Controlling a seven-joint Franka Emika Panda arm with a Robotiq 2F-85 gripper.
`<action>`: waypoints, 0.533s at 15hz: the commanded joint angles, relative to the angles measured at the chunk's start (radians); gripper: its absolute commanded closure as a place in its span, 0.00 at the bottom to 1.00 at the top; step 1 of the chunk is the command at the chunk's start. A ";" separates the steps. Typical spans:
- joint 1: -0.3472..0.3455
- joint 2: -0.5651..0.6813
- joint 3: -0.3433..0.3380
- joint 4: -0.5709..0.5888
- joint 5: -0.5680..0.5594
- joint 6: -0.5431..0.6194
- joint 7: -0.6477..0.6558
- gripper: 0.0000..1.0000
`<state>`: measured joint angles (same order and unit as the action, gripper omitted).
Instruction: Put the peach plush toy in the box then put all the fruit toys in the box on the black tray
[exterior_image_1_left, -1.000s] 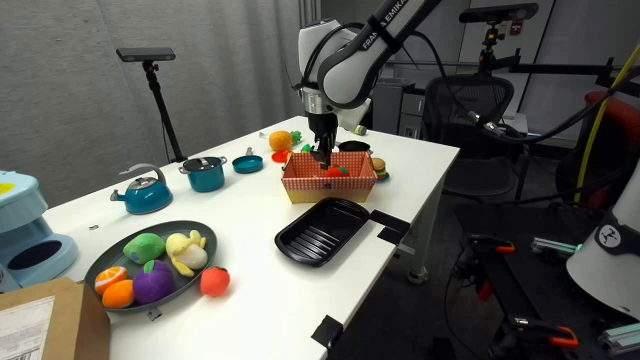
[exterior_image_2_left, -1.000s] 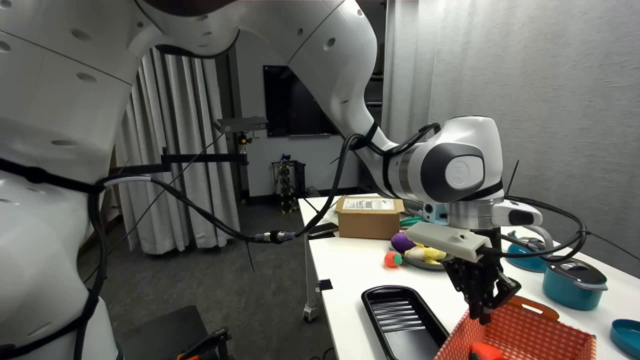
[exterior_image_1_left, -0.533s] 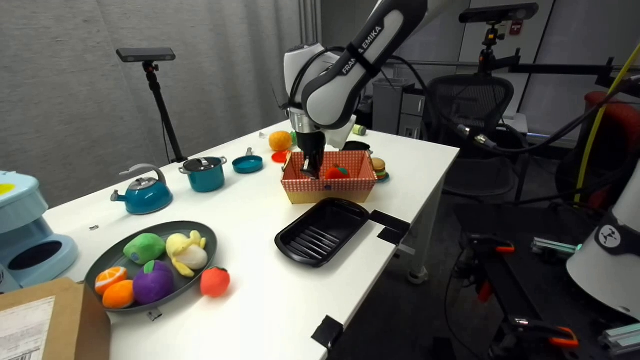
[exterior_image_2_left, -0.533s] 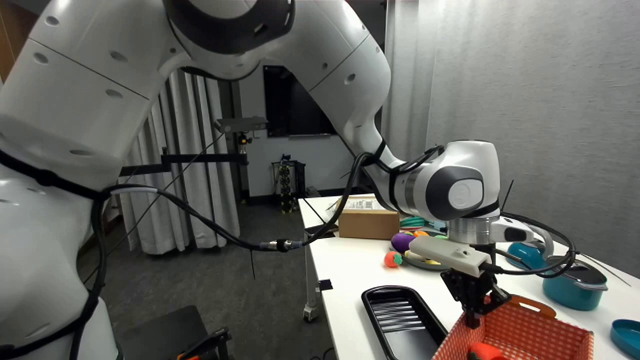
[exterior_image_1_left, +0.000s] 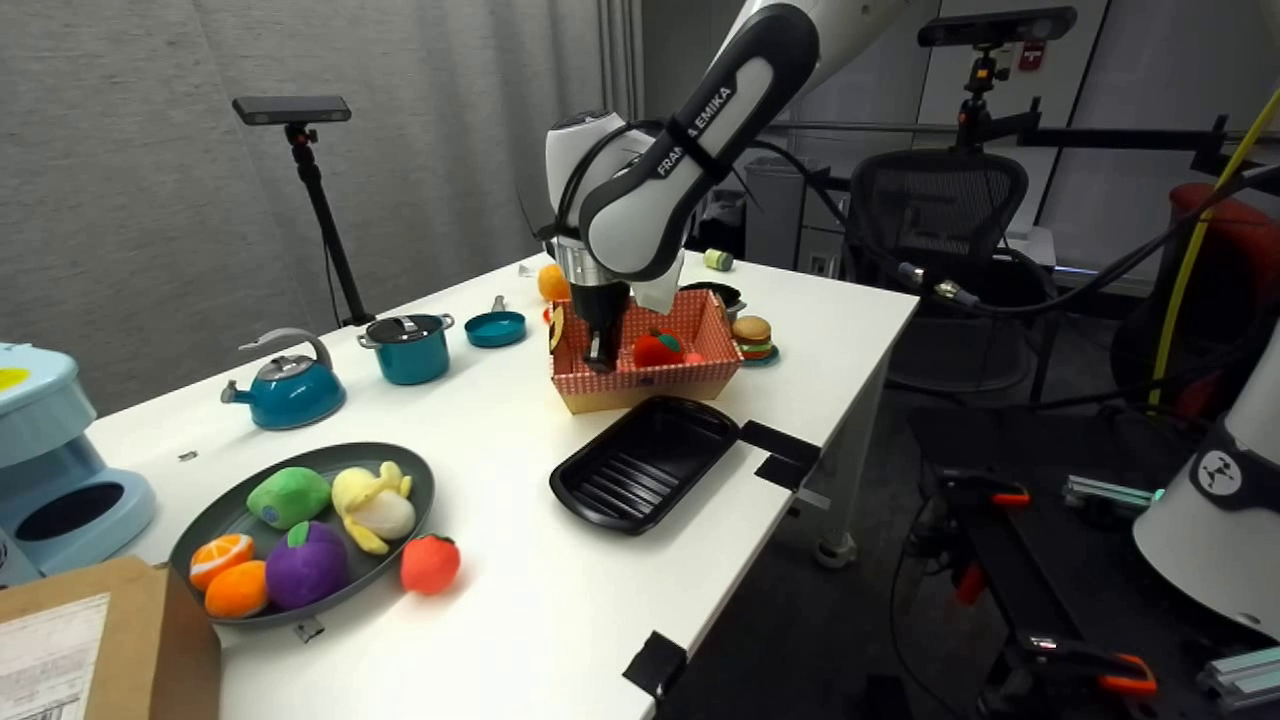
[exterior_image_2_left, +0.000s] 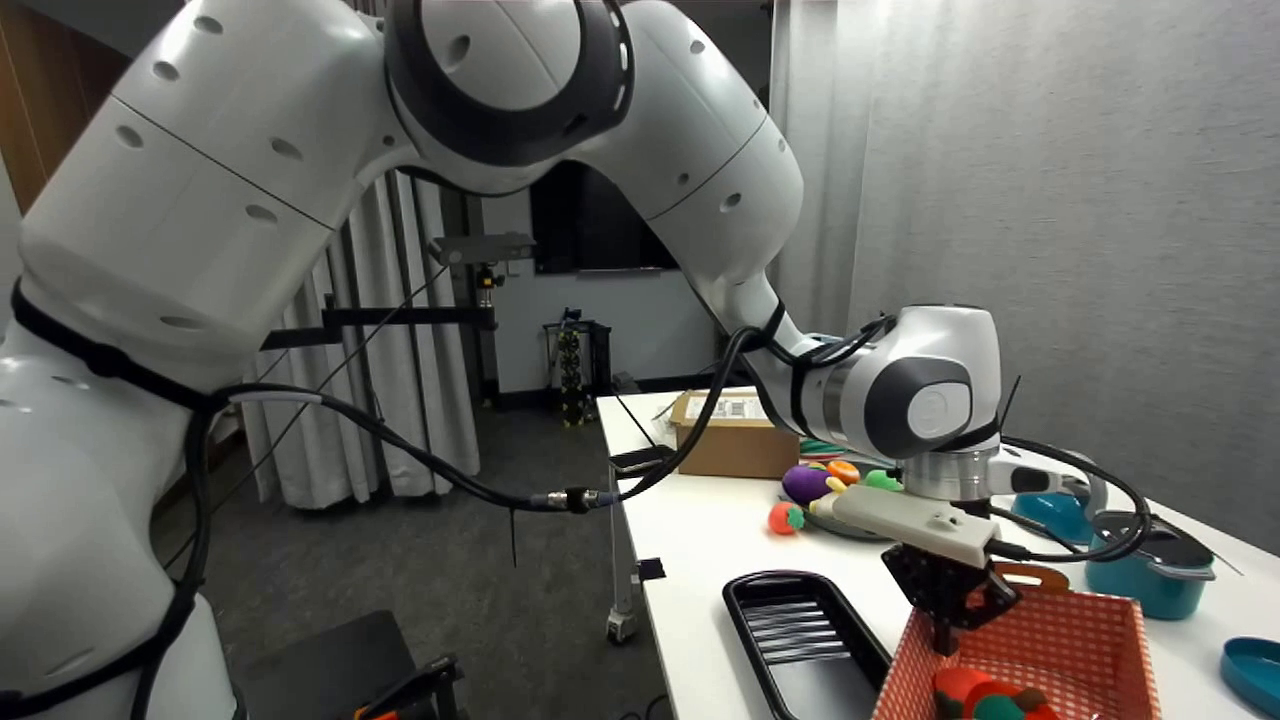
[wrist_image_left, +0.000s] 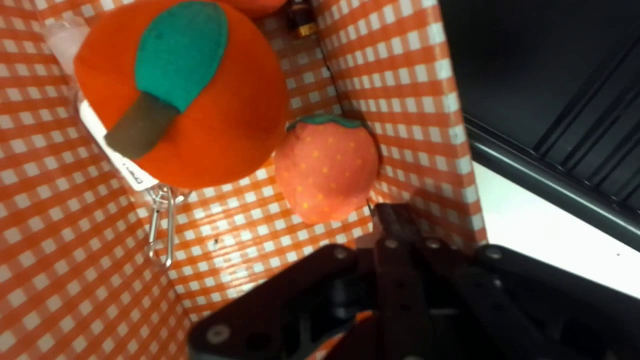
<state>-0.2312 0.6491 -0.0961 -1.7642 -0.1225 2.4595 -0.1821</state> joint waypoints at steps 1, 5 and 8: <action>-0.034 0.016 0.072 0.026 0.056 0.046 -0.114 1.00; -0.041 -0.019 0.165 -0.021 0.105 0.092 -0.233 1.00; -0.054 -0.028 0.230 -0.046 0.149 0.076 -0.319 1.00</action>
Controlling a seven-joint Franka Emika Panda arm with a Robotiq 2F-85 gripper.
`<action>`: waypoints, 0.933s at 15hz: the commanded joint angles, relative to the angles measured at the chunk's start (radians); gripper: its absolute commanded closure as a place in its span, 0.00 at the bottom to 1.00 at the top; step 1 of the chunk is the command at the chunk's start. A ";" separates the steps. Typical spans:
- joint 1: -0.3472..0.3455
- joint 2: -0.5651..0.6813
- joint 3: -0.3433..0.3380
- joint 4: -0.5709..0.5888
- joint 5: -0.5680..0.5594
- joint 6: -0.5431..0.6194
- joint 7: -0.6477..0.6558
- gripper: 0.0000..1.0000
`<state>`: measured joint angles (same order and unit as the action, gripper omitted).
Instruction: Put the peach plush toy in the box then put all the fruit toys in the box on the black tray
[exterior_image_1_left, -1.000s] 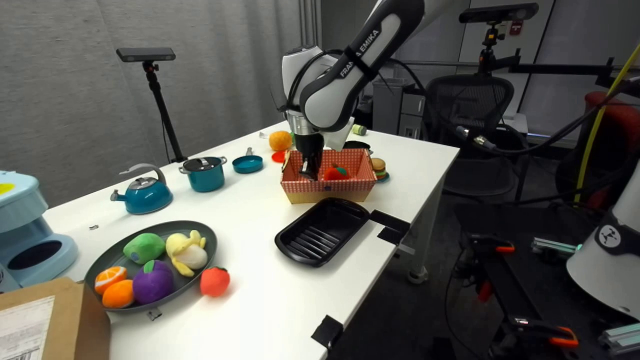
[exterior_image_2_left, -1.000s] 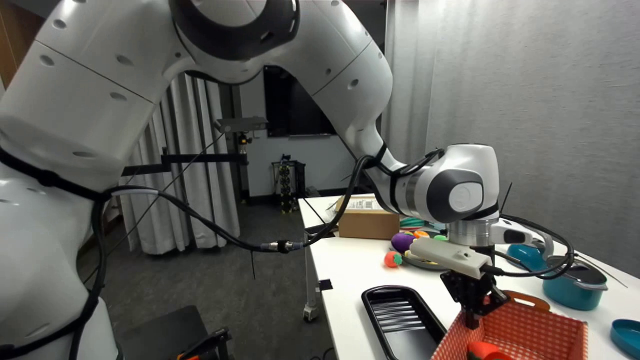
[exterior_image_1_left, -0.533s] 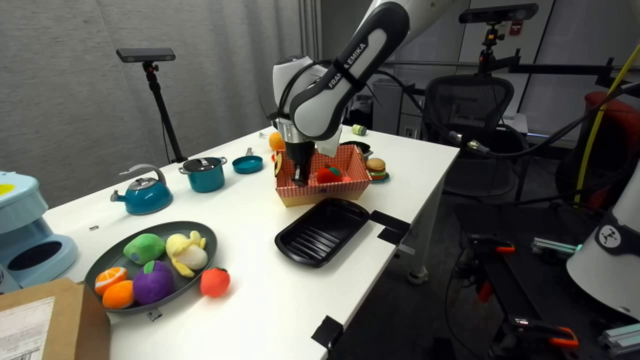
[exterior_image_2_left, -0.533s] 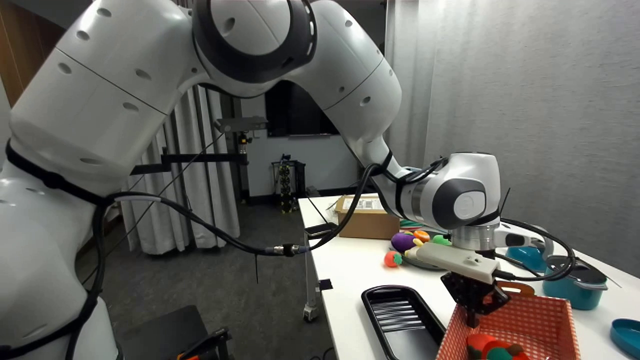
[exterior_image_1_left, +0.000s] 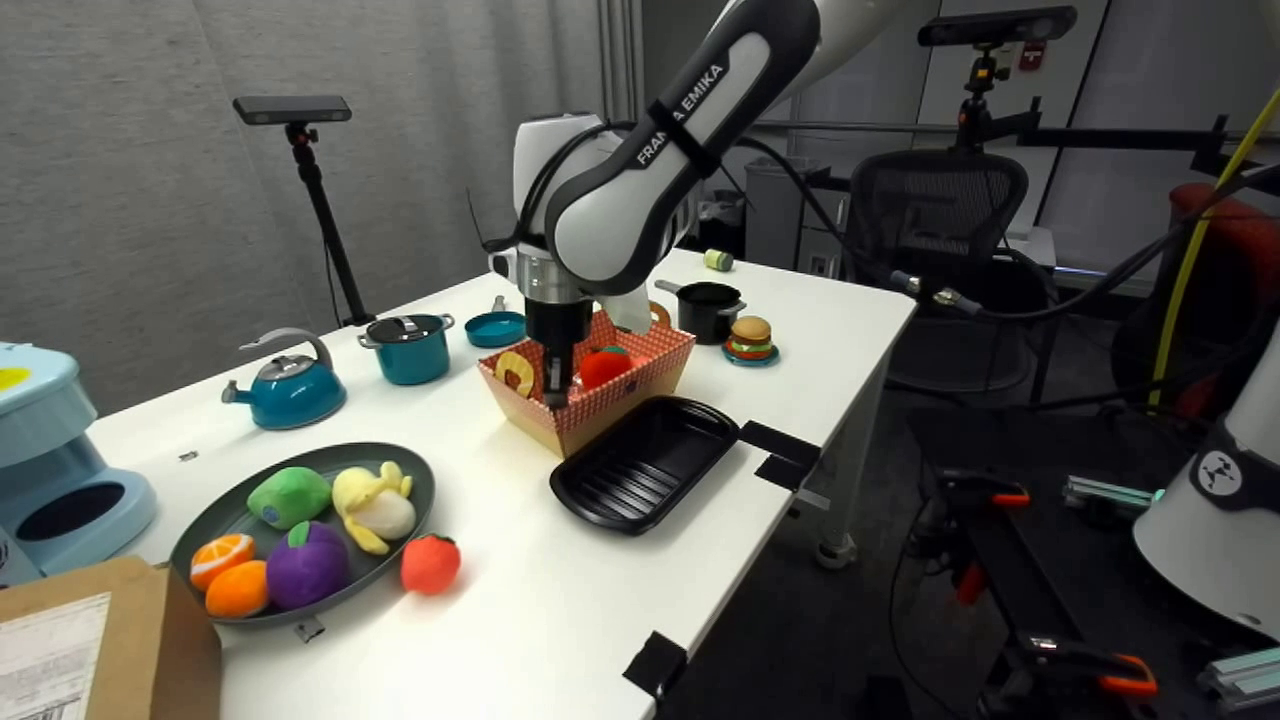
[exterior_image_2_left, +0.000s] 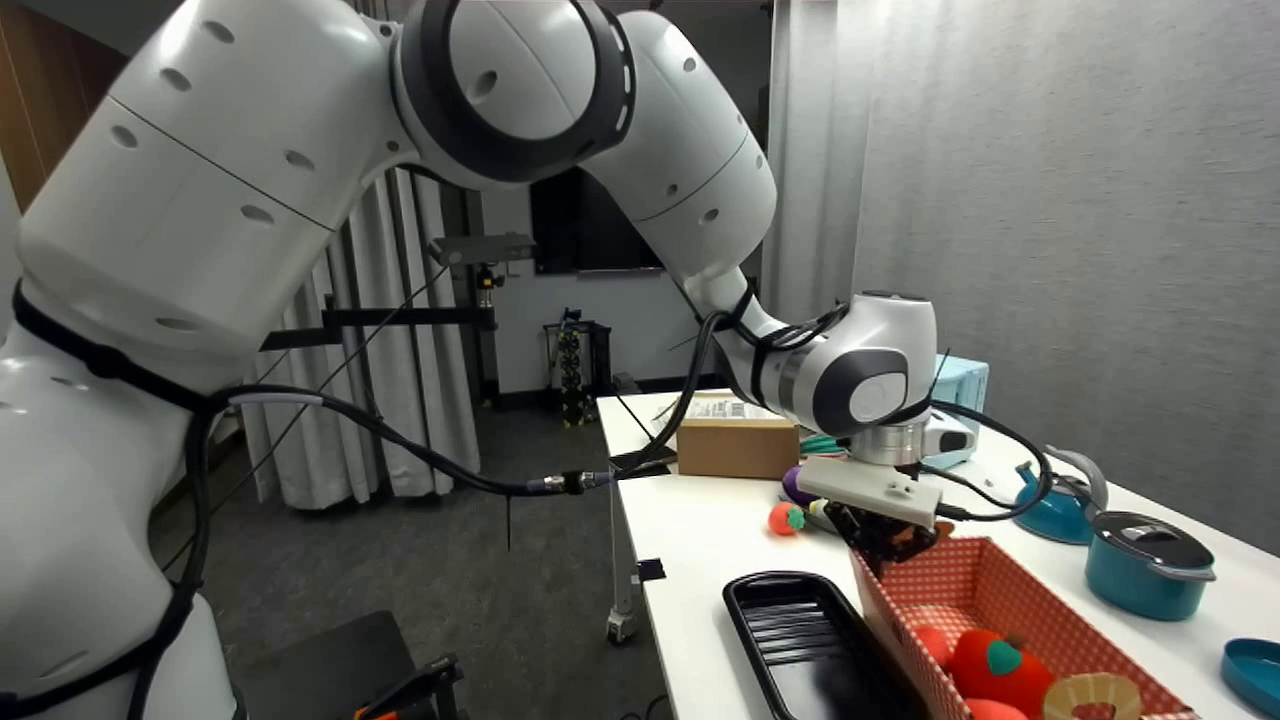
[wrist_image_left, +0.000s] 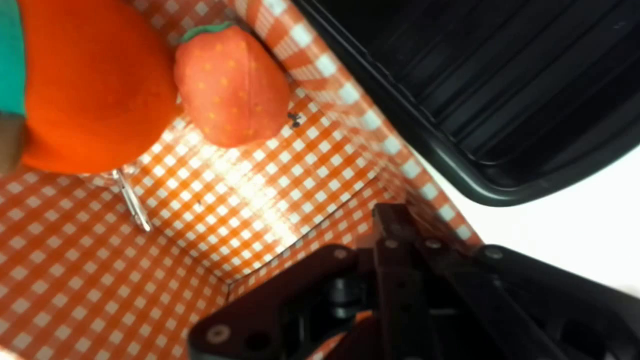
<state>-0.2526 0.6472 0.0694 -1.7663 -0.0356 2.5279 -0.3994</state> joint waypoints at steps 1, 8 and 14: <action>-0.036 -0.028 0.076 -0.051 0.075 0.003 -0.123 1.00; -0.038 -0.031 0.072 -0.047 0.109 0.011 -0.143 1.00; -0.028 -0.044 0.061 -0.067 0.114 0.026 -0.106 1.00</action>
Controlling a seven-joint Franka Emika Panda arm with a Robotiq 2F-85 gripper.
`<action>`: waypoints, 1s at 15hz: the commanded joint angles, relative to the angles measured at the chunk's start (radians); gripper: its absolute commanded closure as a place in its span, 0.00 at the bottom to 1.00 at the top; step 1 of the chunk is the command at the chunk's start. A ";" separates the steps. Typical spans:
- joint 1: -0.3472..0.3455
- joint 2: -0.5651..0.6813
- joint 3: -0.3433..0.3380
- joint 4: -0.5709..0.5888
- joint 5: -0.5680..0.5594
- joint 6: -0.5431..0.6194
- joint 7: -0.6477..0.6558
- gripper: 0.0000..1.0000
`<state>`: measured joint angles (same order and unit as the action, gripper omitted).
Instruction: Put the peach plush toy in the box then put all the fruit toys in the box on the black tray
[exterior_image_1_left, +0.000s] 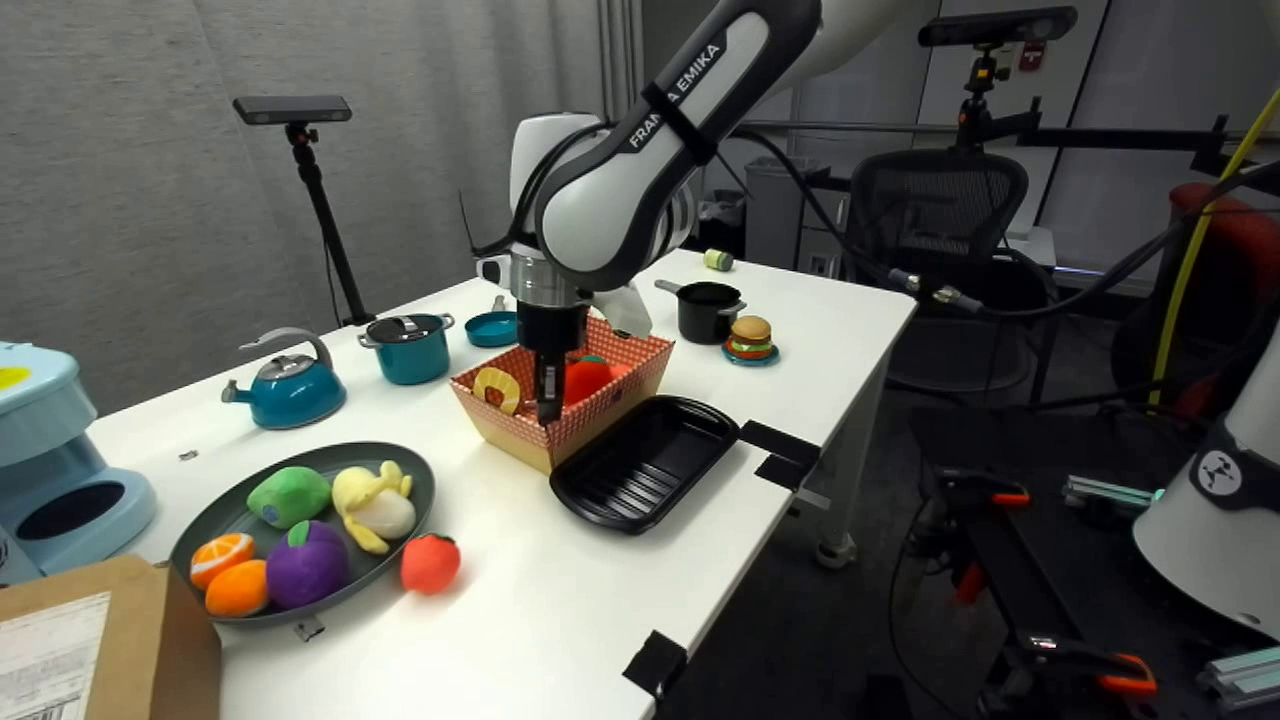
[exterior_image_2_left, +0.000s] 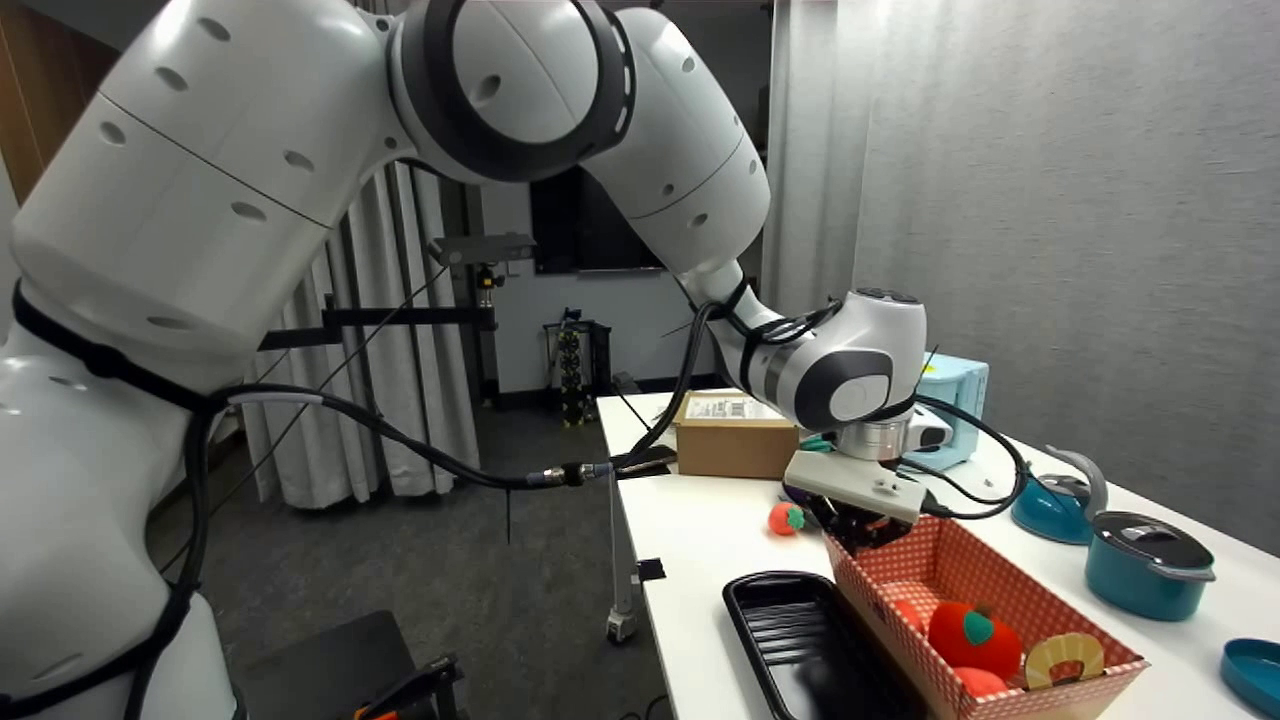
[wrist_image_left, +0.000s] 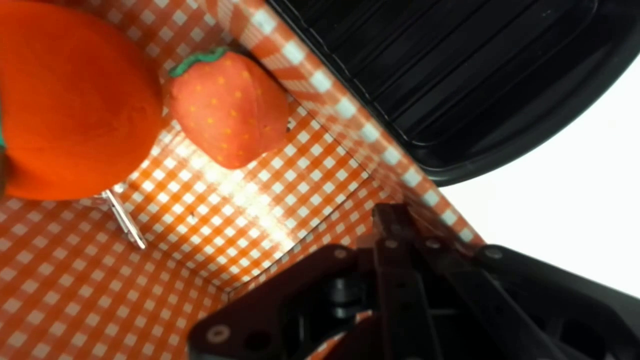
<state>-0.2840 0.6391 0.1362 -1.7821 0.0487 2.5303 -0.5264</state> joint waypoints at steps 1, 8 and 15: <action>0.006 -0.042 -0.009 -0.065 0.030 0.029 0.035 1.00; 0.046 -0.101 -0.017 -0.198 0.018 0.071 0.116 1.00; 0.078 -0.139 -0.056 -0.270 0.008 0.117 0.202 1.00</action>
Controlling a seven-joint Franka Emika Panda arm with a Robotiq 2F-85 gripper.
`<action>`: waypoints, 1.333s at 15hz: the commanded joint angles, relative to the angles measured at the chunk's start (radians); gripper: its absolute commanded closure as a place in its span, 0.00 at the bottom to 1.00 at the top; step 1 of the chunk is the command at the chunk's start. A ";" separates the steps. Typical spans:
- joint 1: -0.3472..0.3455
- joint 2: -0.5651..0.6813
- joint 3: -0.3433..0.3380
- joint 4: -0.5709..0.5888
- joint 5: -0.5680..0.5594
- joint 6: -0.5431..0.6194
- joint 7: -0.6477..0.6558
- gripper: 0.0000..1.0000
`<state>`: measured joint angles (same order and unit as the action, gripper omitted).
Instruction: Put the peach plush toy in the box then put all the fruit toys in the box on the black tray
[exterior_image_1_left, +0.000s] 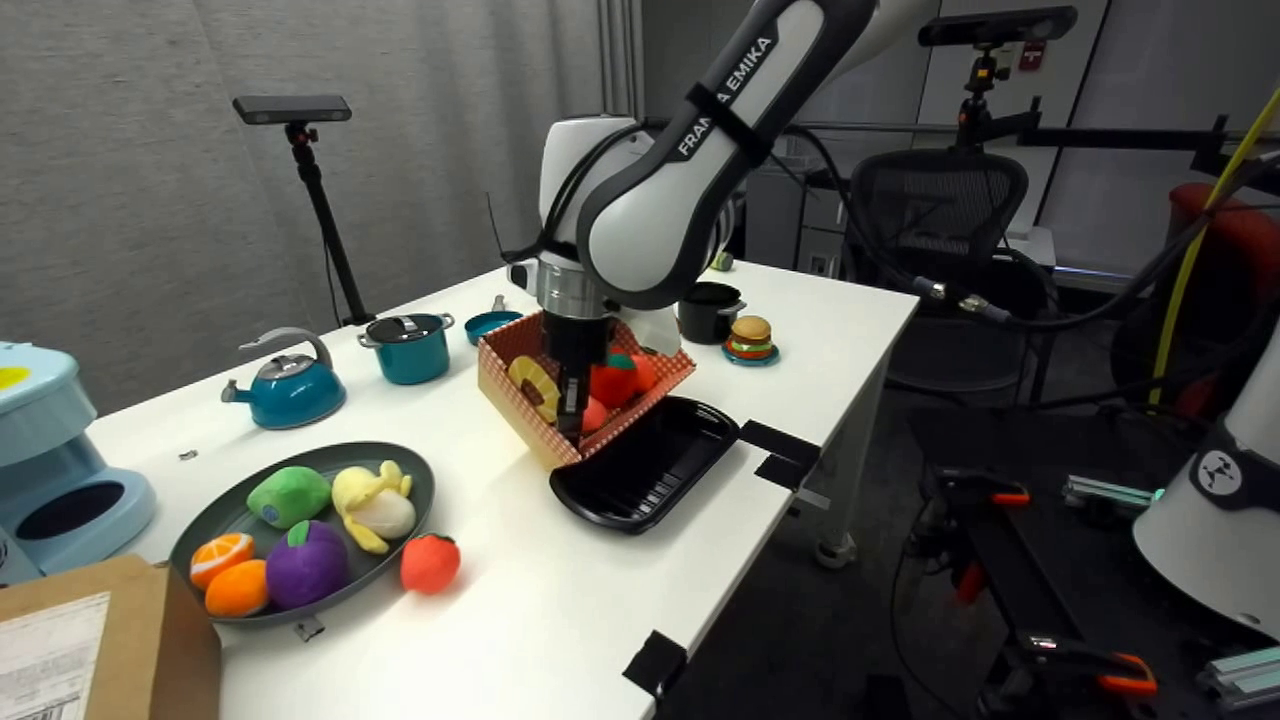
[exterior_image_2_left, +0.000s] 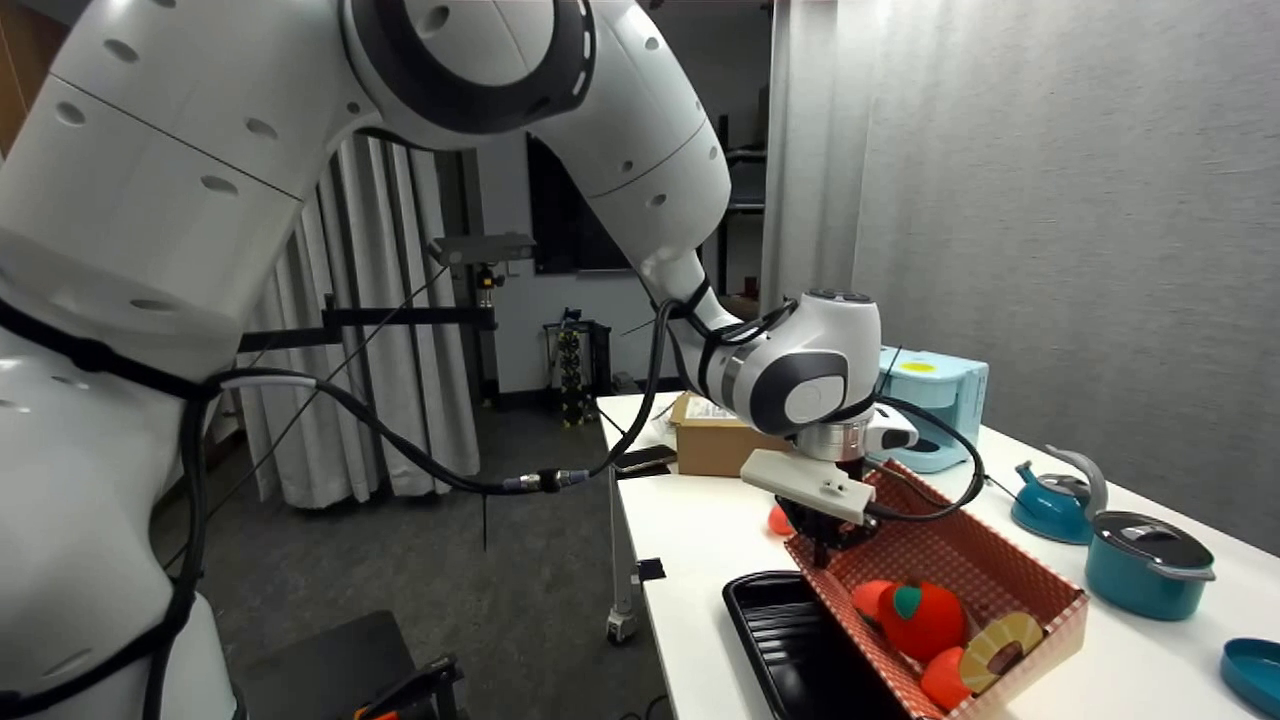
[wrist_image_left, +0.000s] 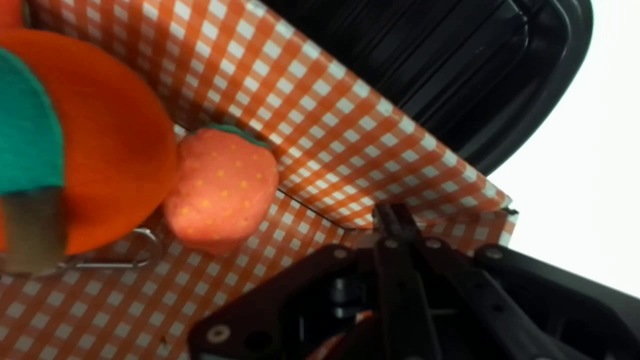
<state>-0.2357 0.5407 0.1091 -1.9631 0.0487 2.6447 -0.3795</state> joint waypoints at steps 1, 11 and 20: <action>0.032 -0.045 -0.033 -0.097 0.008 0.007 0.067 1.00; 0.044 -0.131 -0.063 -0.223 0.008 0.012 0.131 1.00; 0.086 -0.254 -0.145 -0.457 -0.057 0.025 0.182 1.00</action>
<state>-0.1821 0.3524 0.0047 -2.3201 0.0324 2.6805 -0.2445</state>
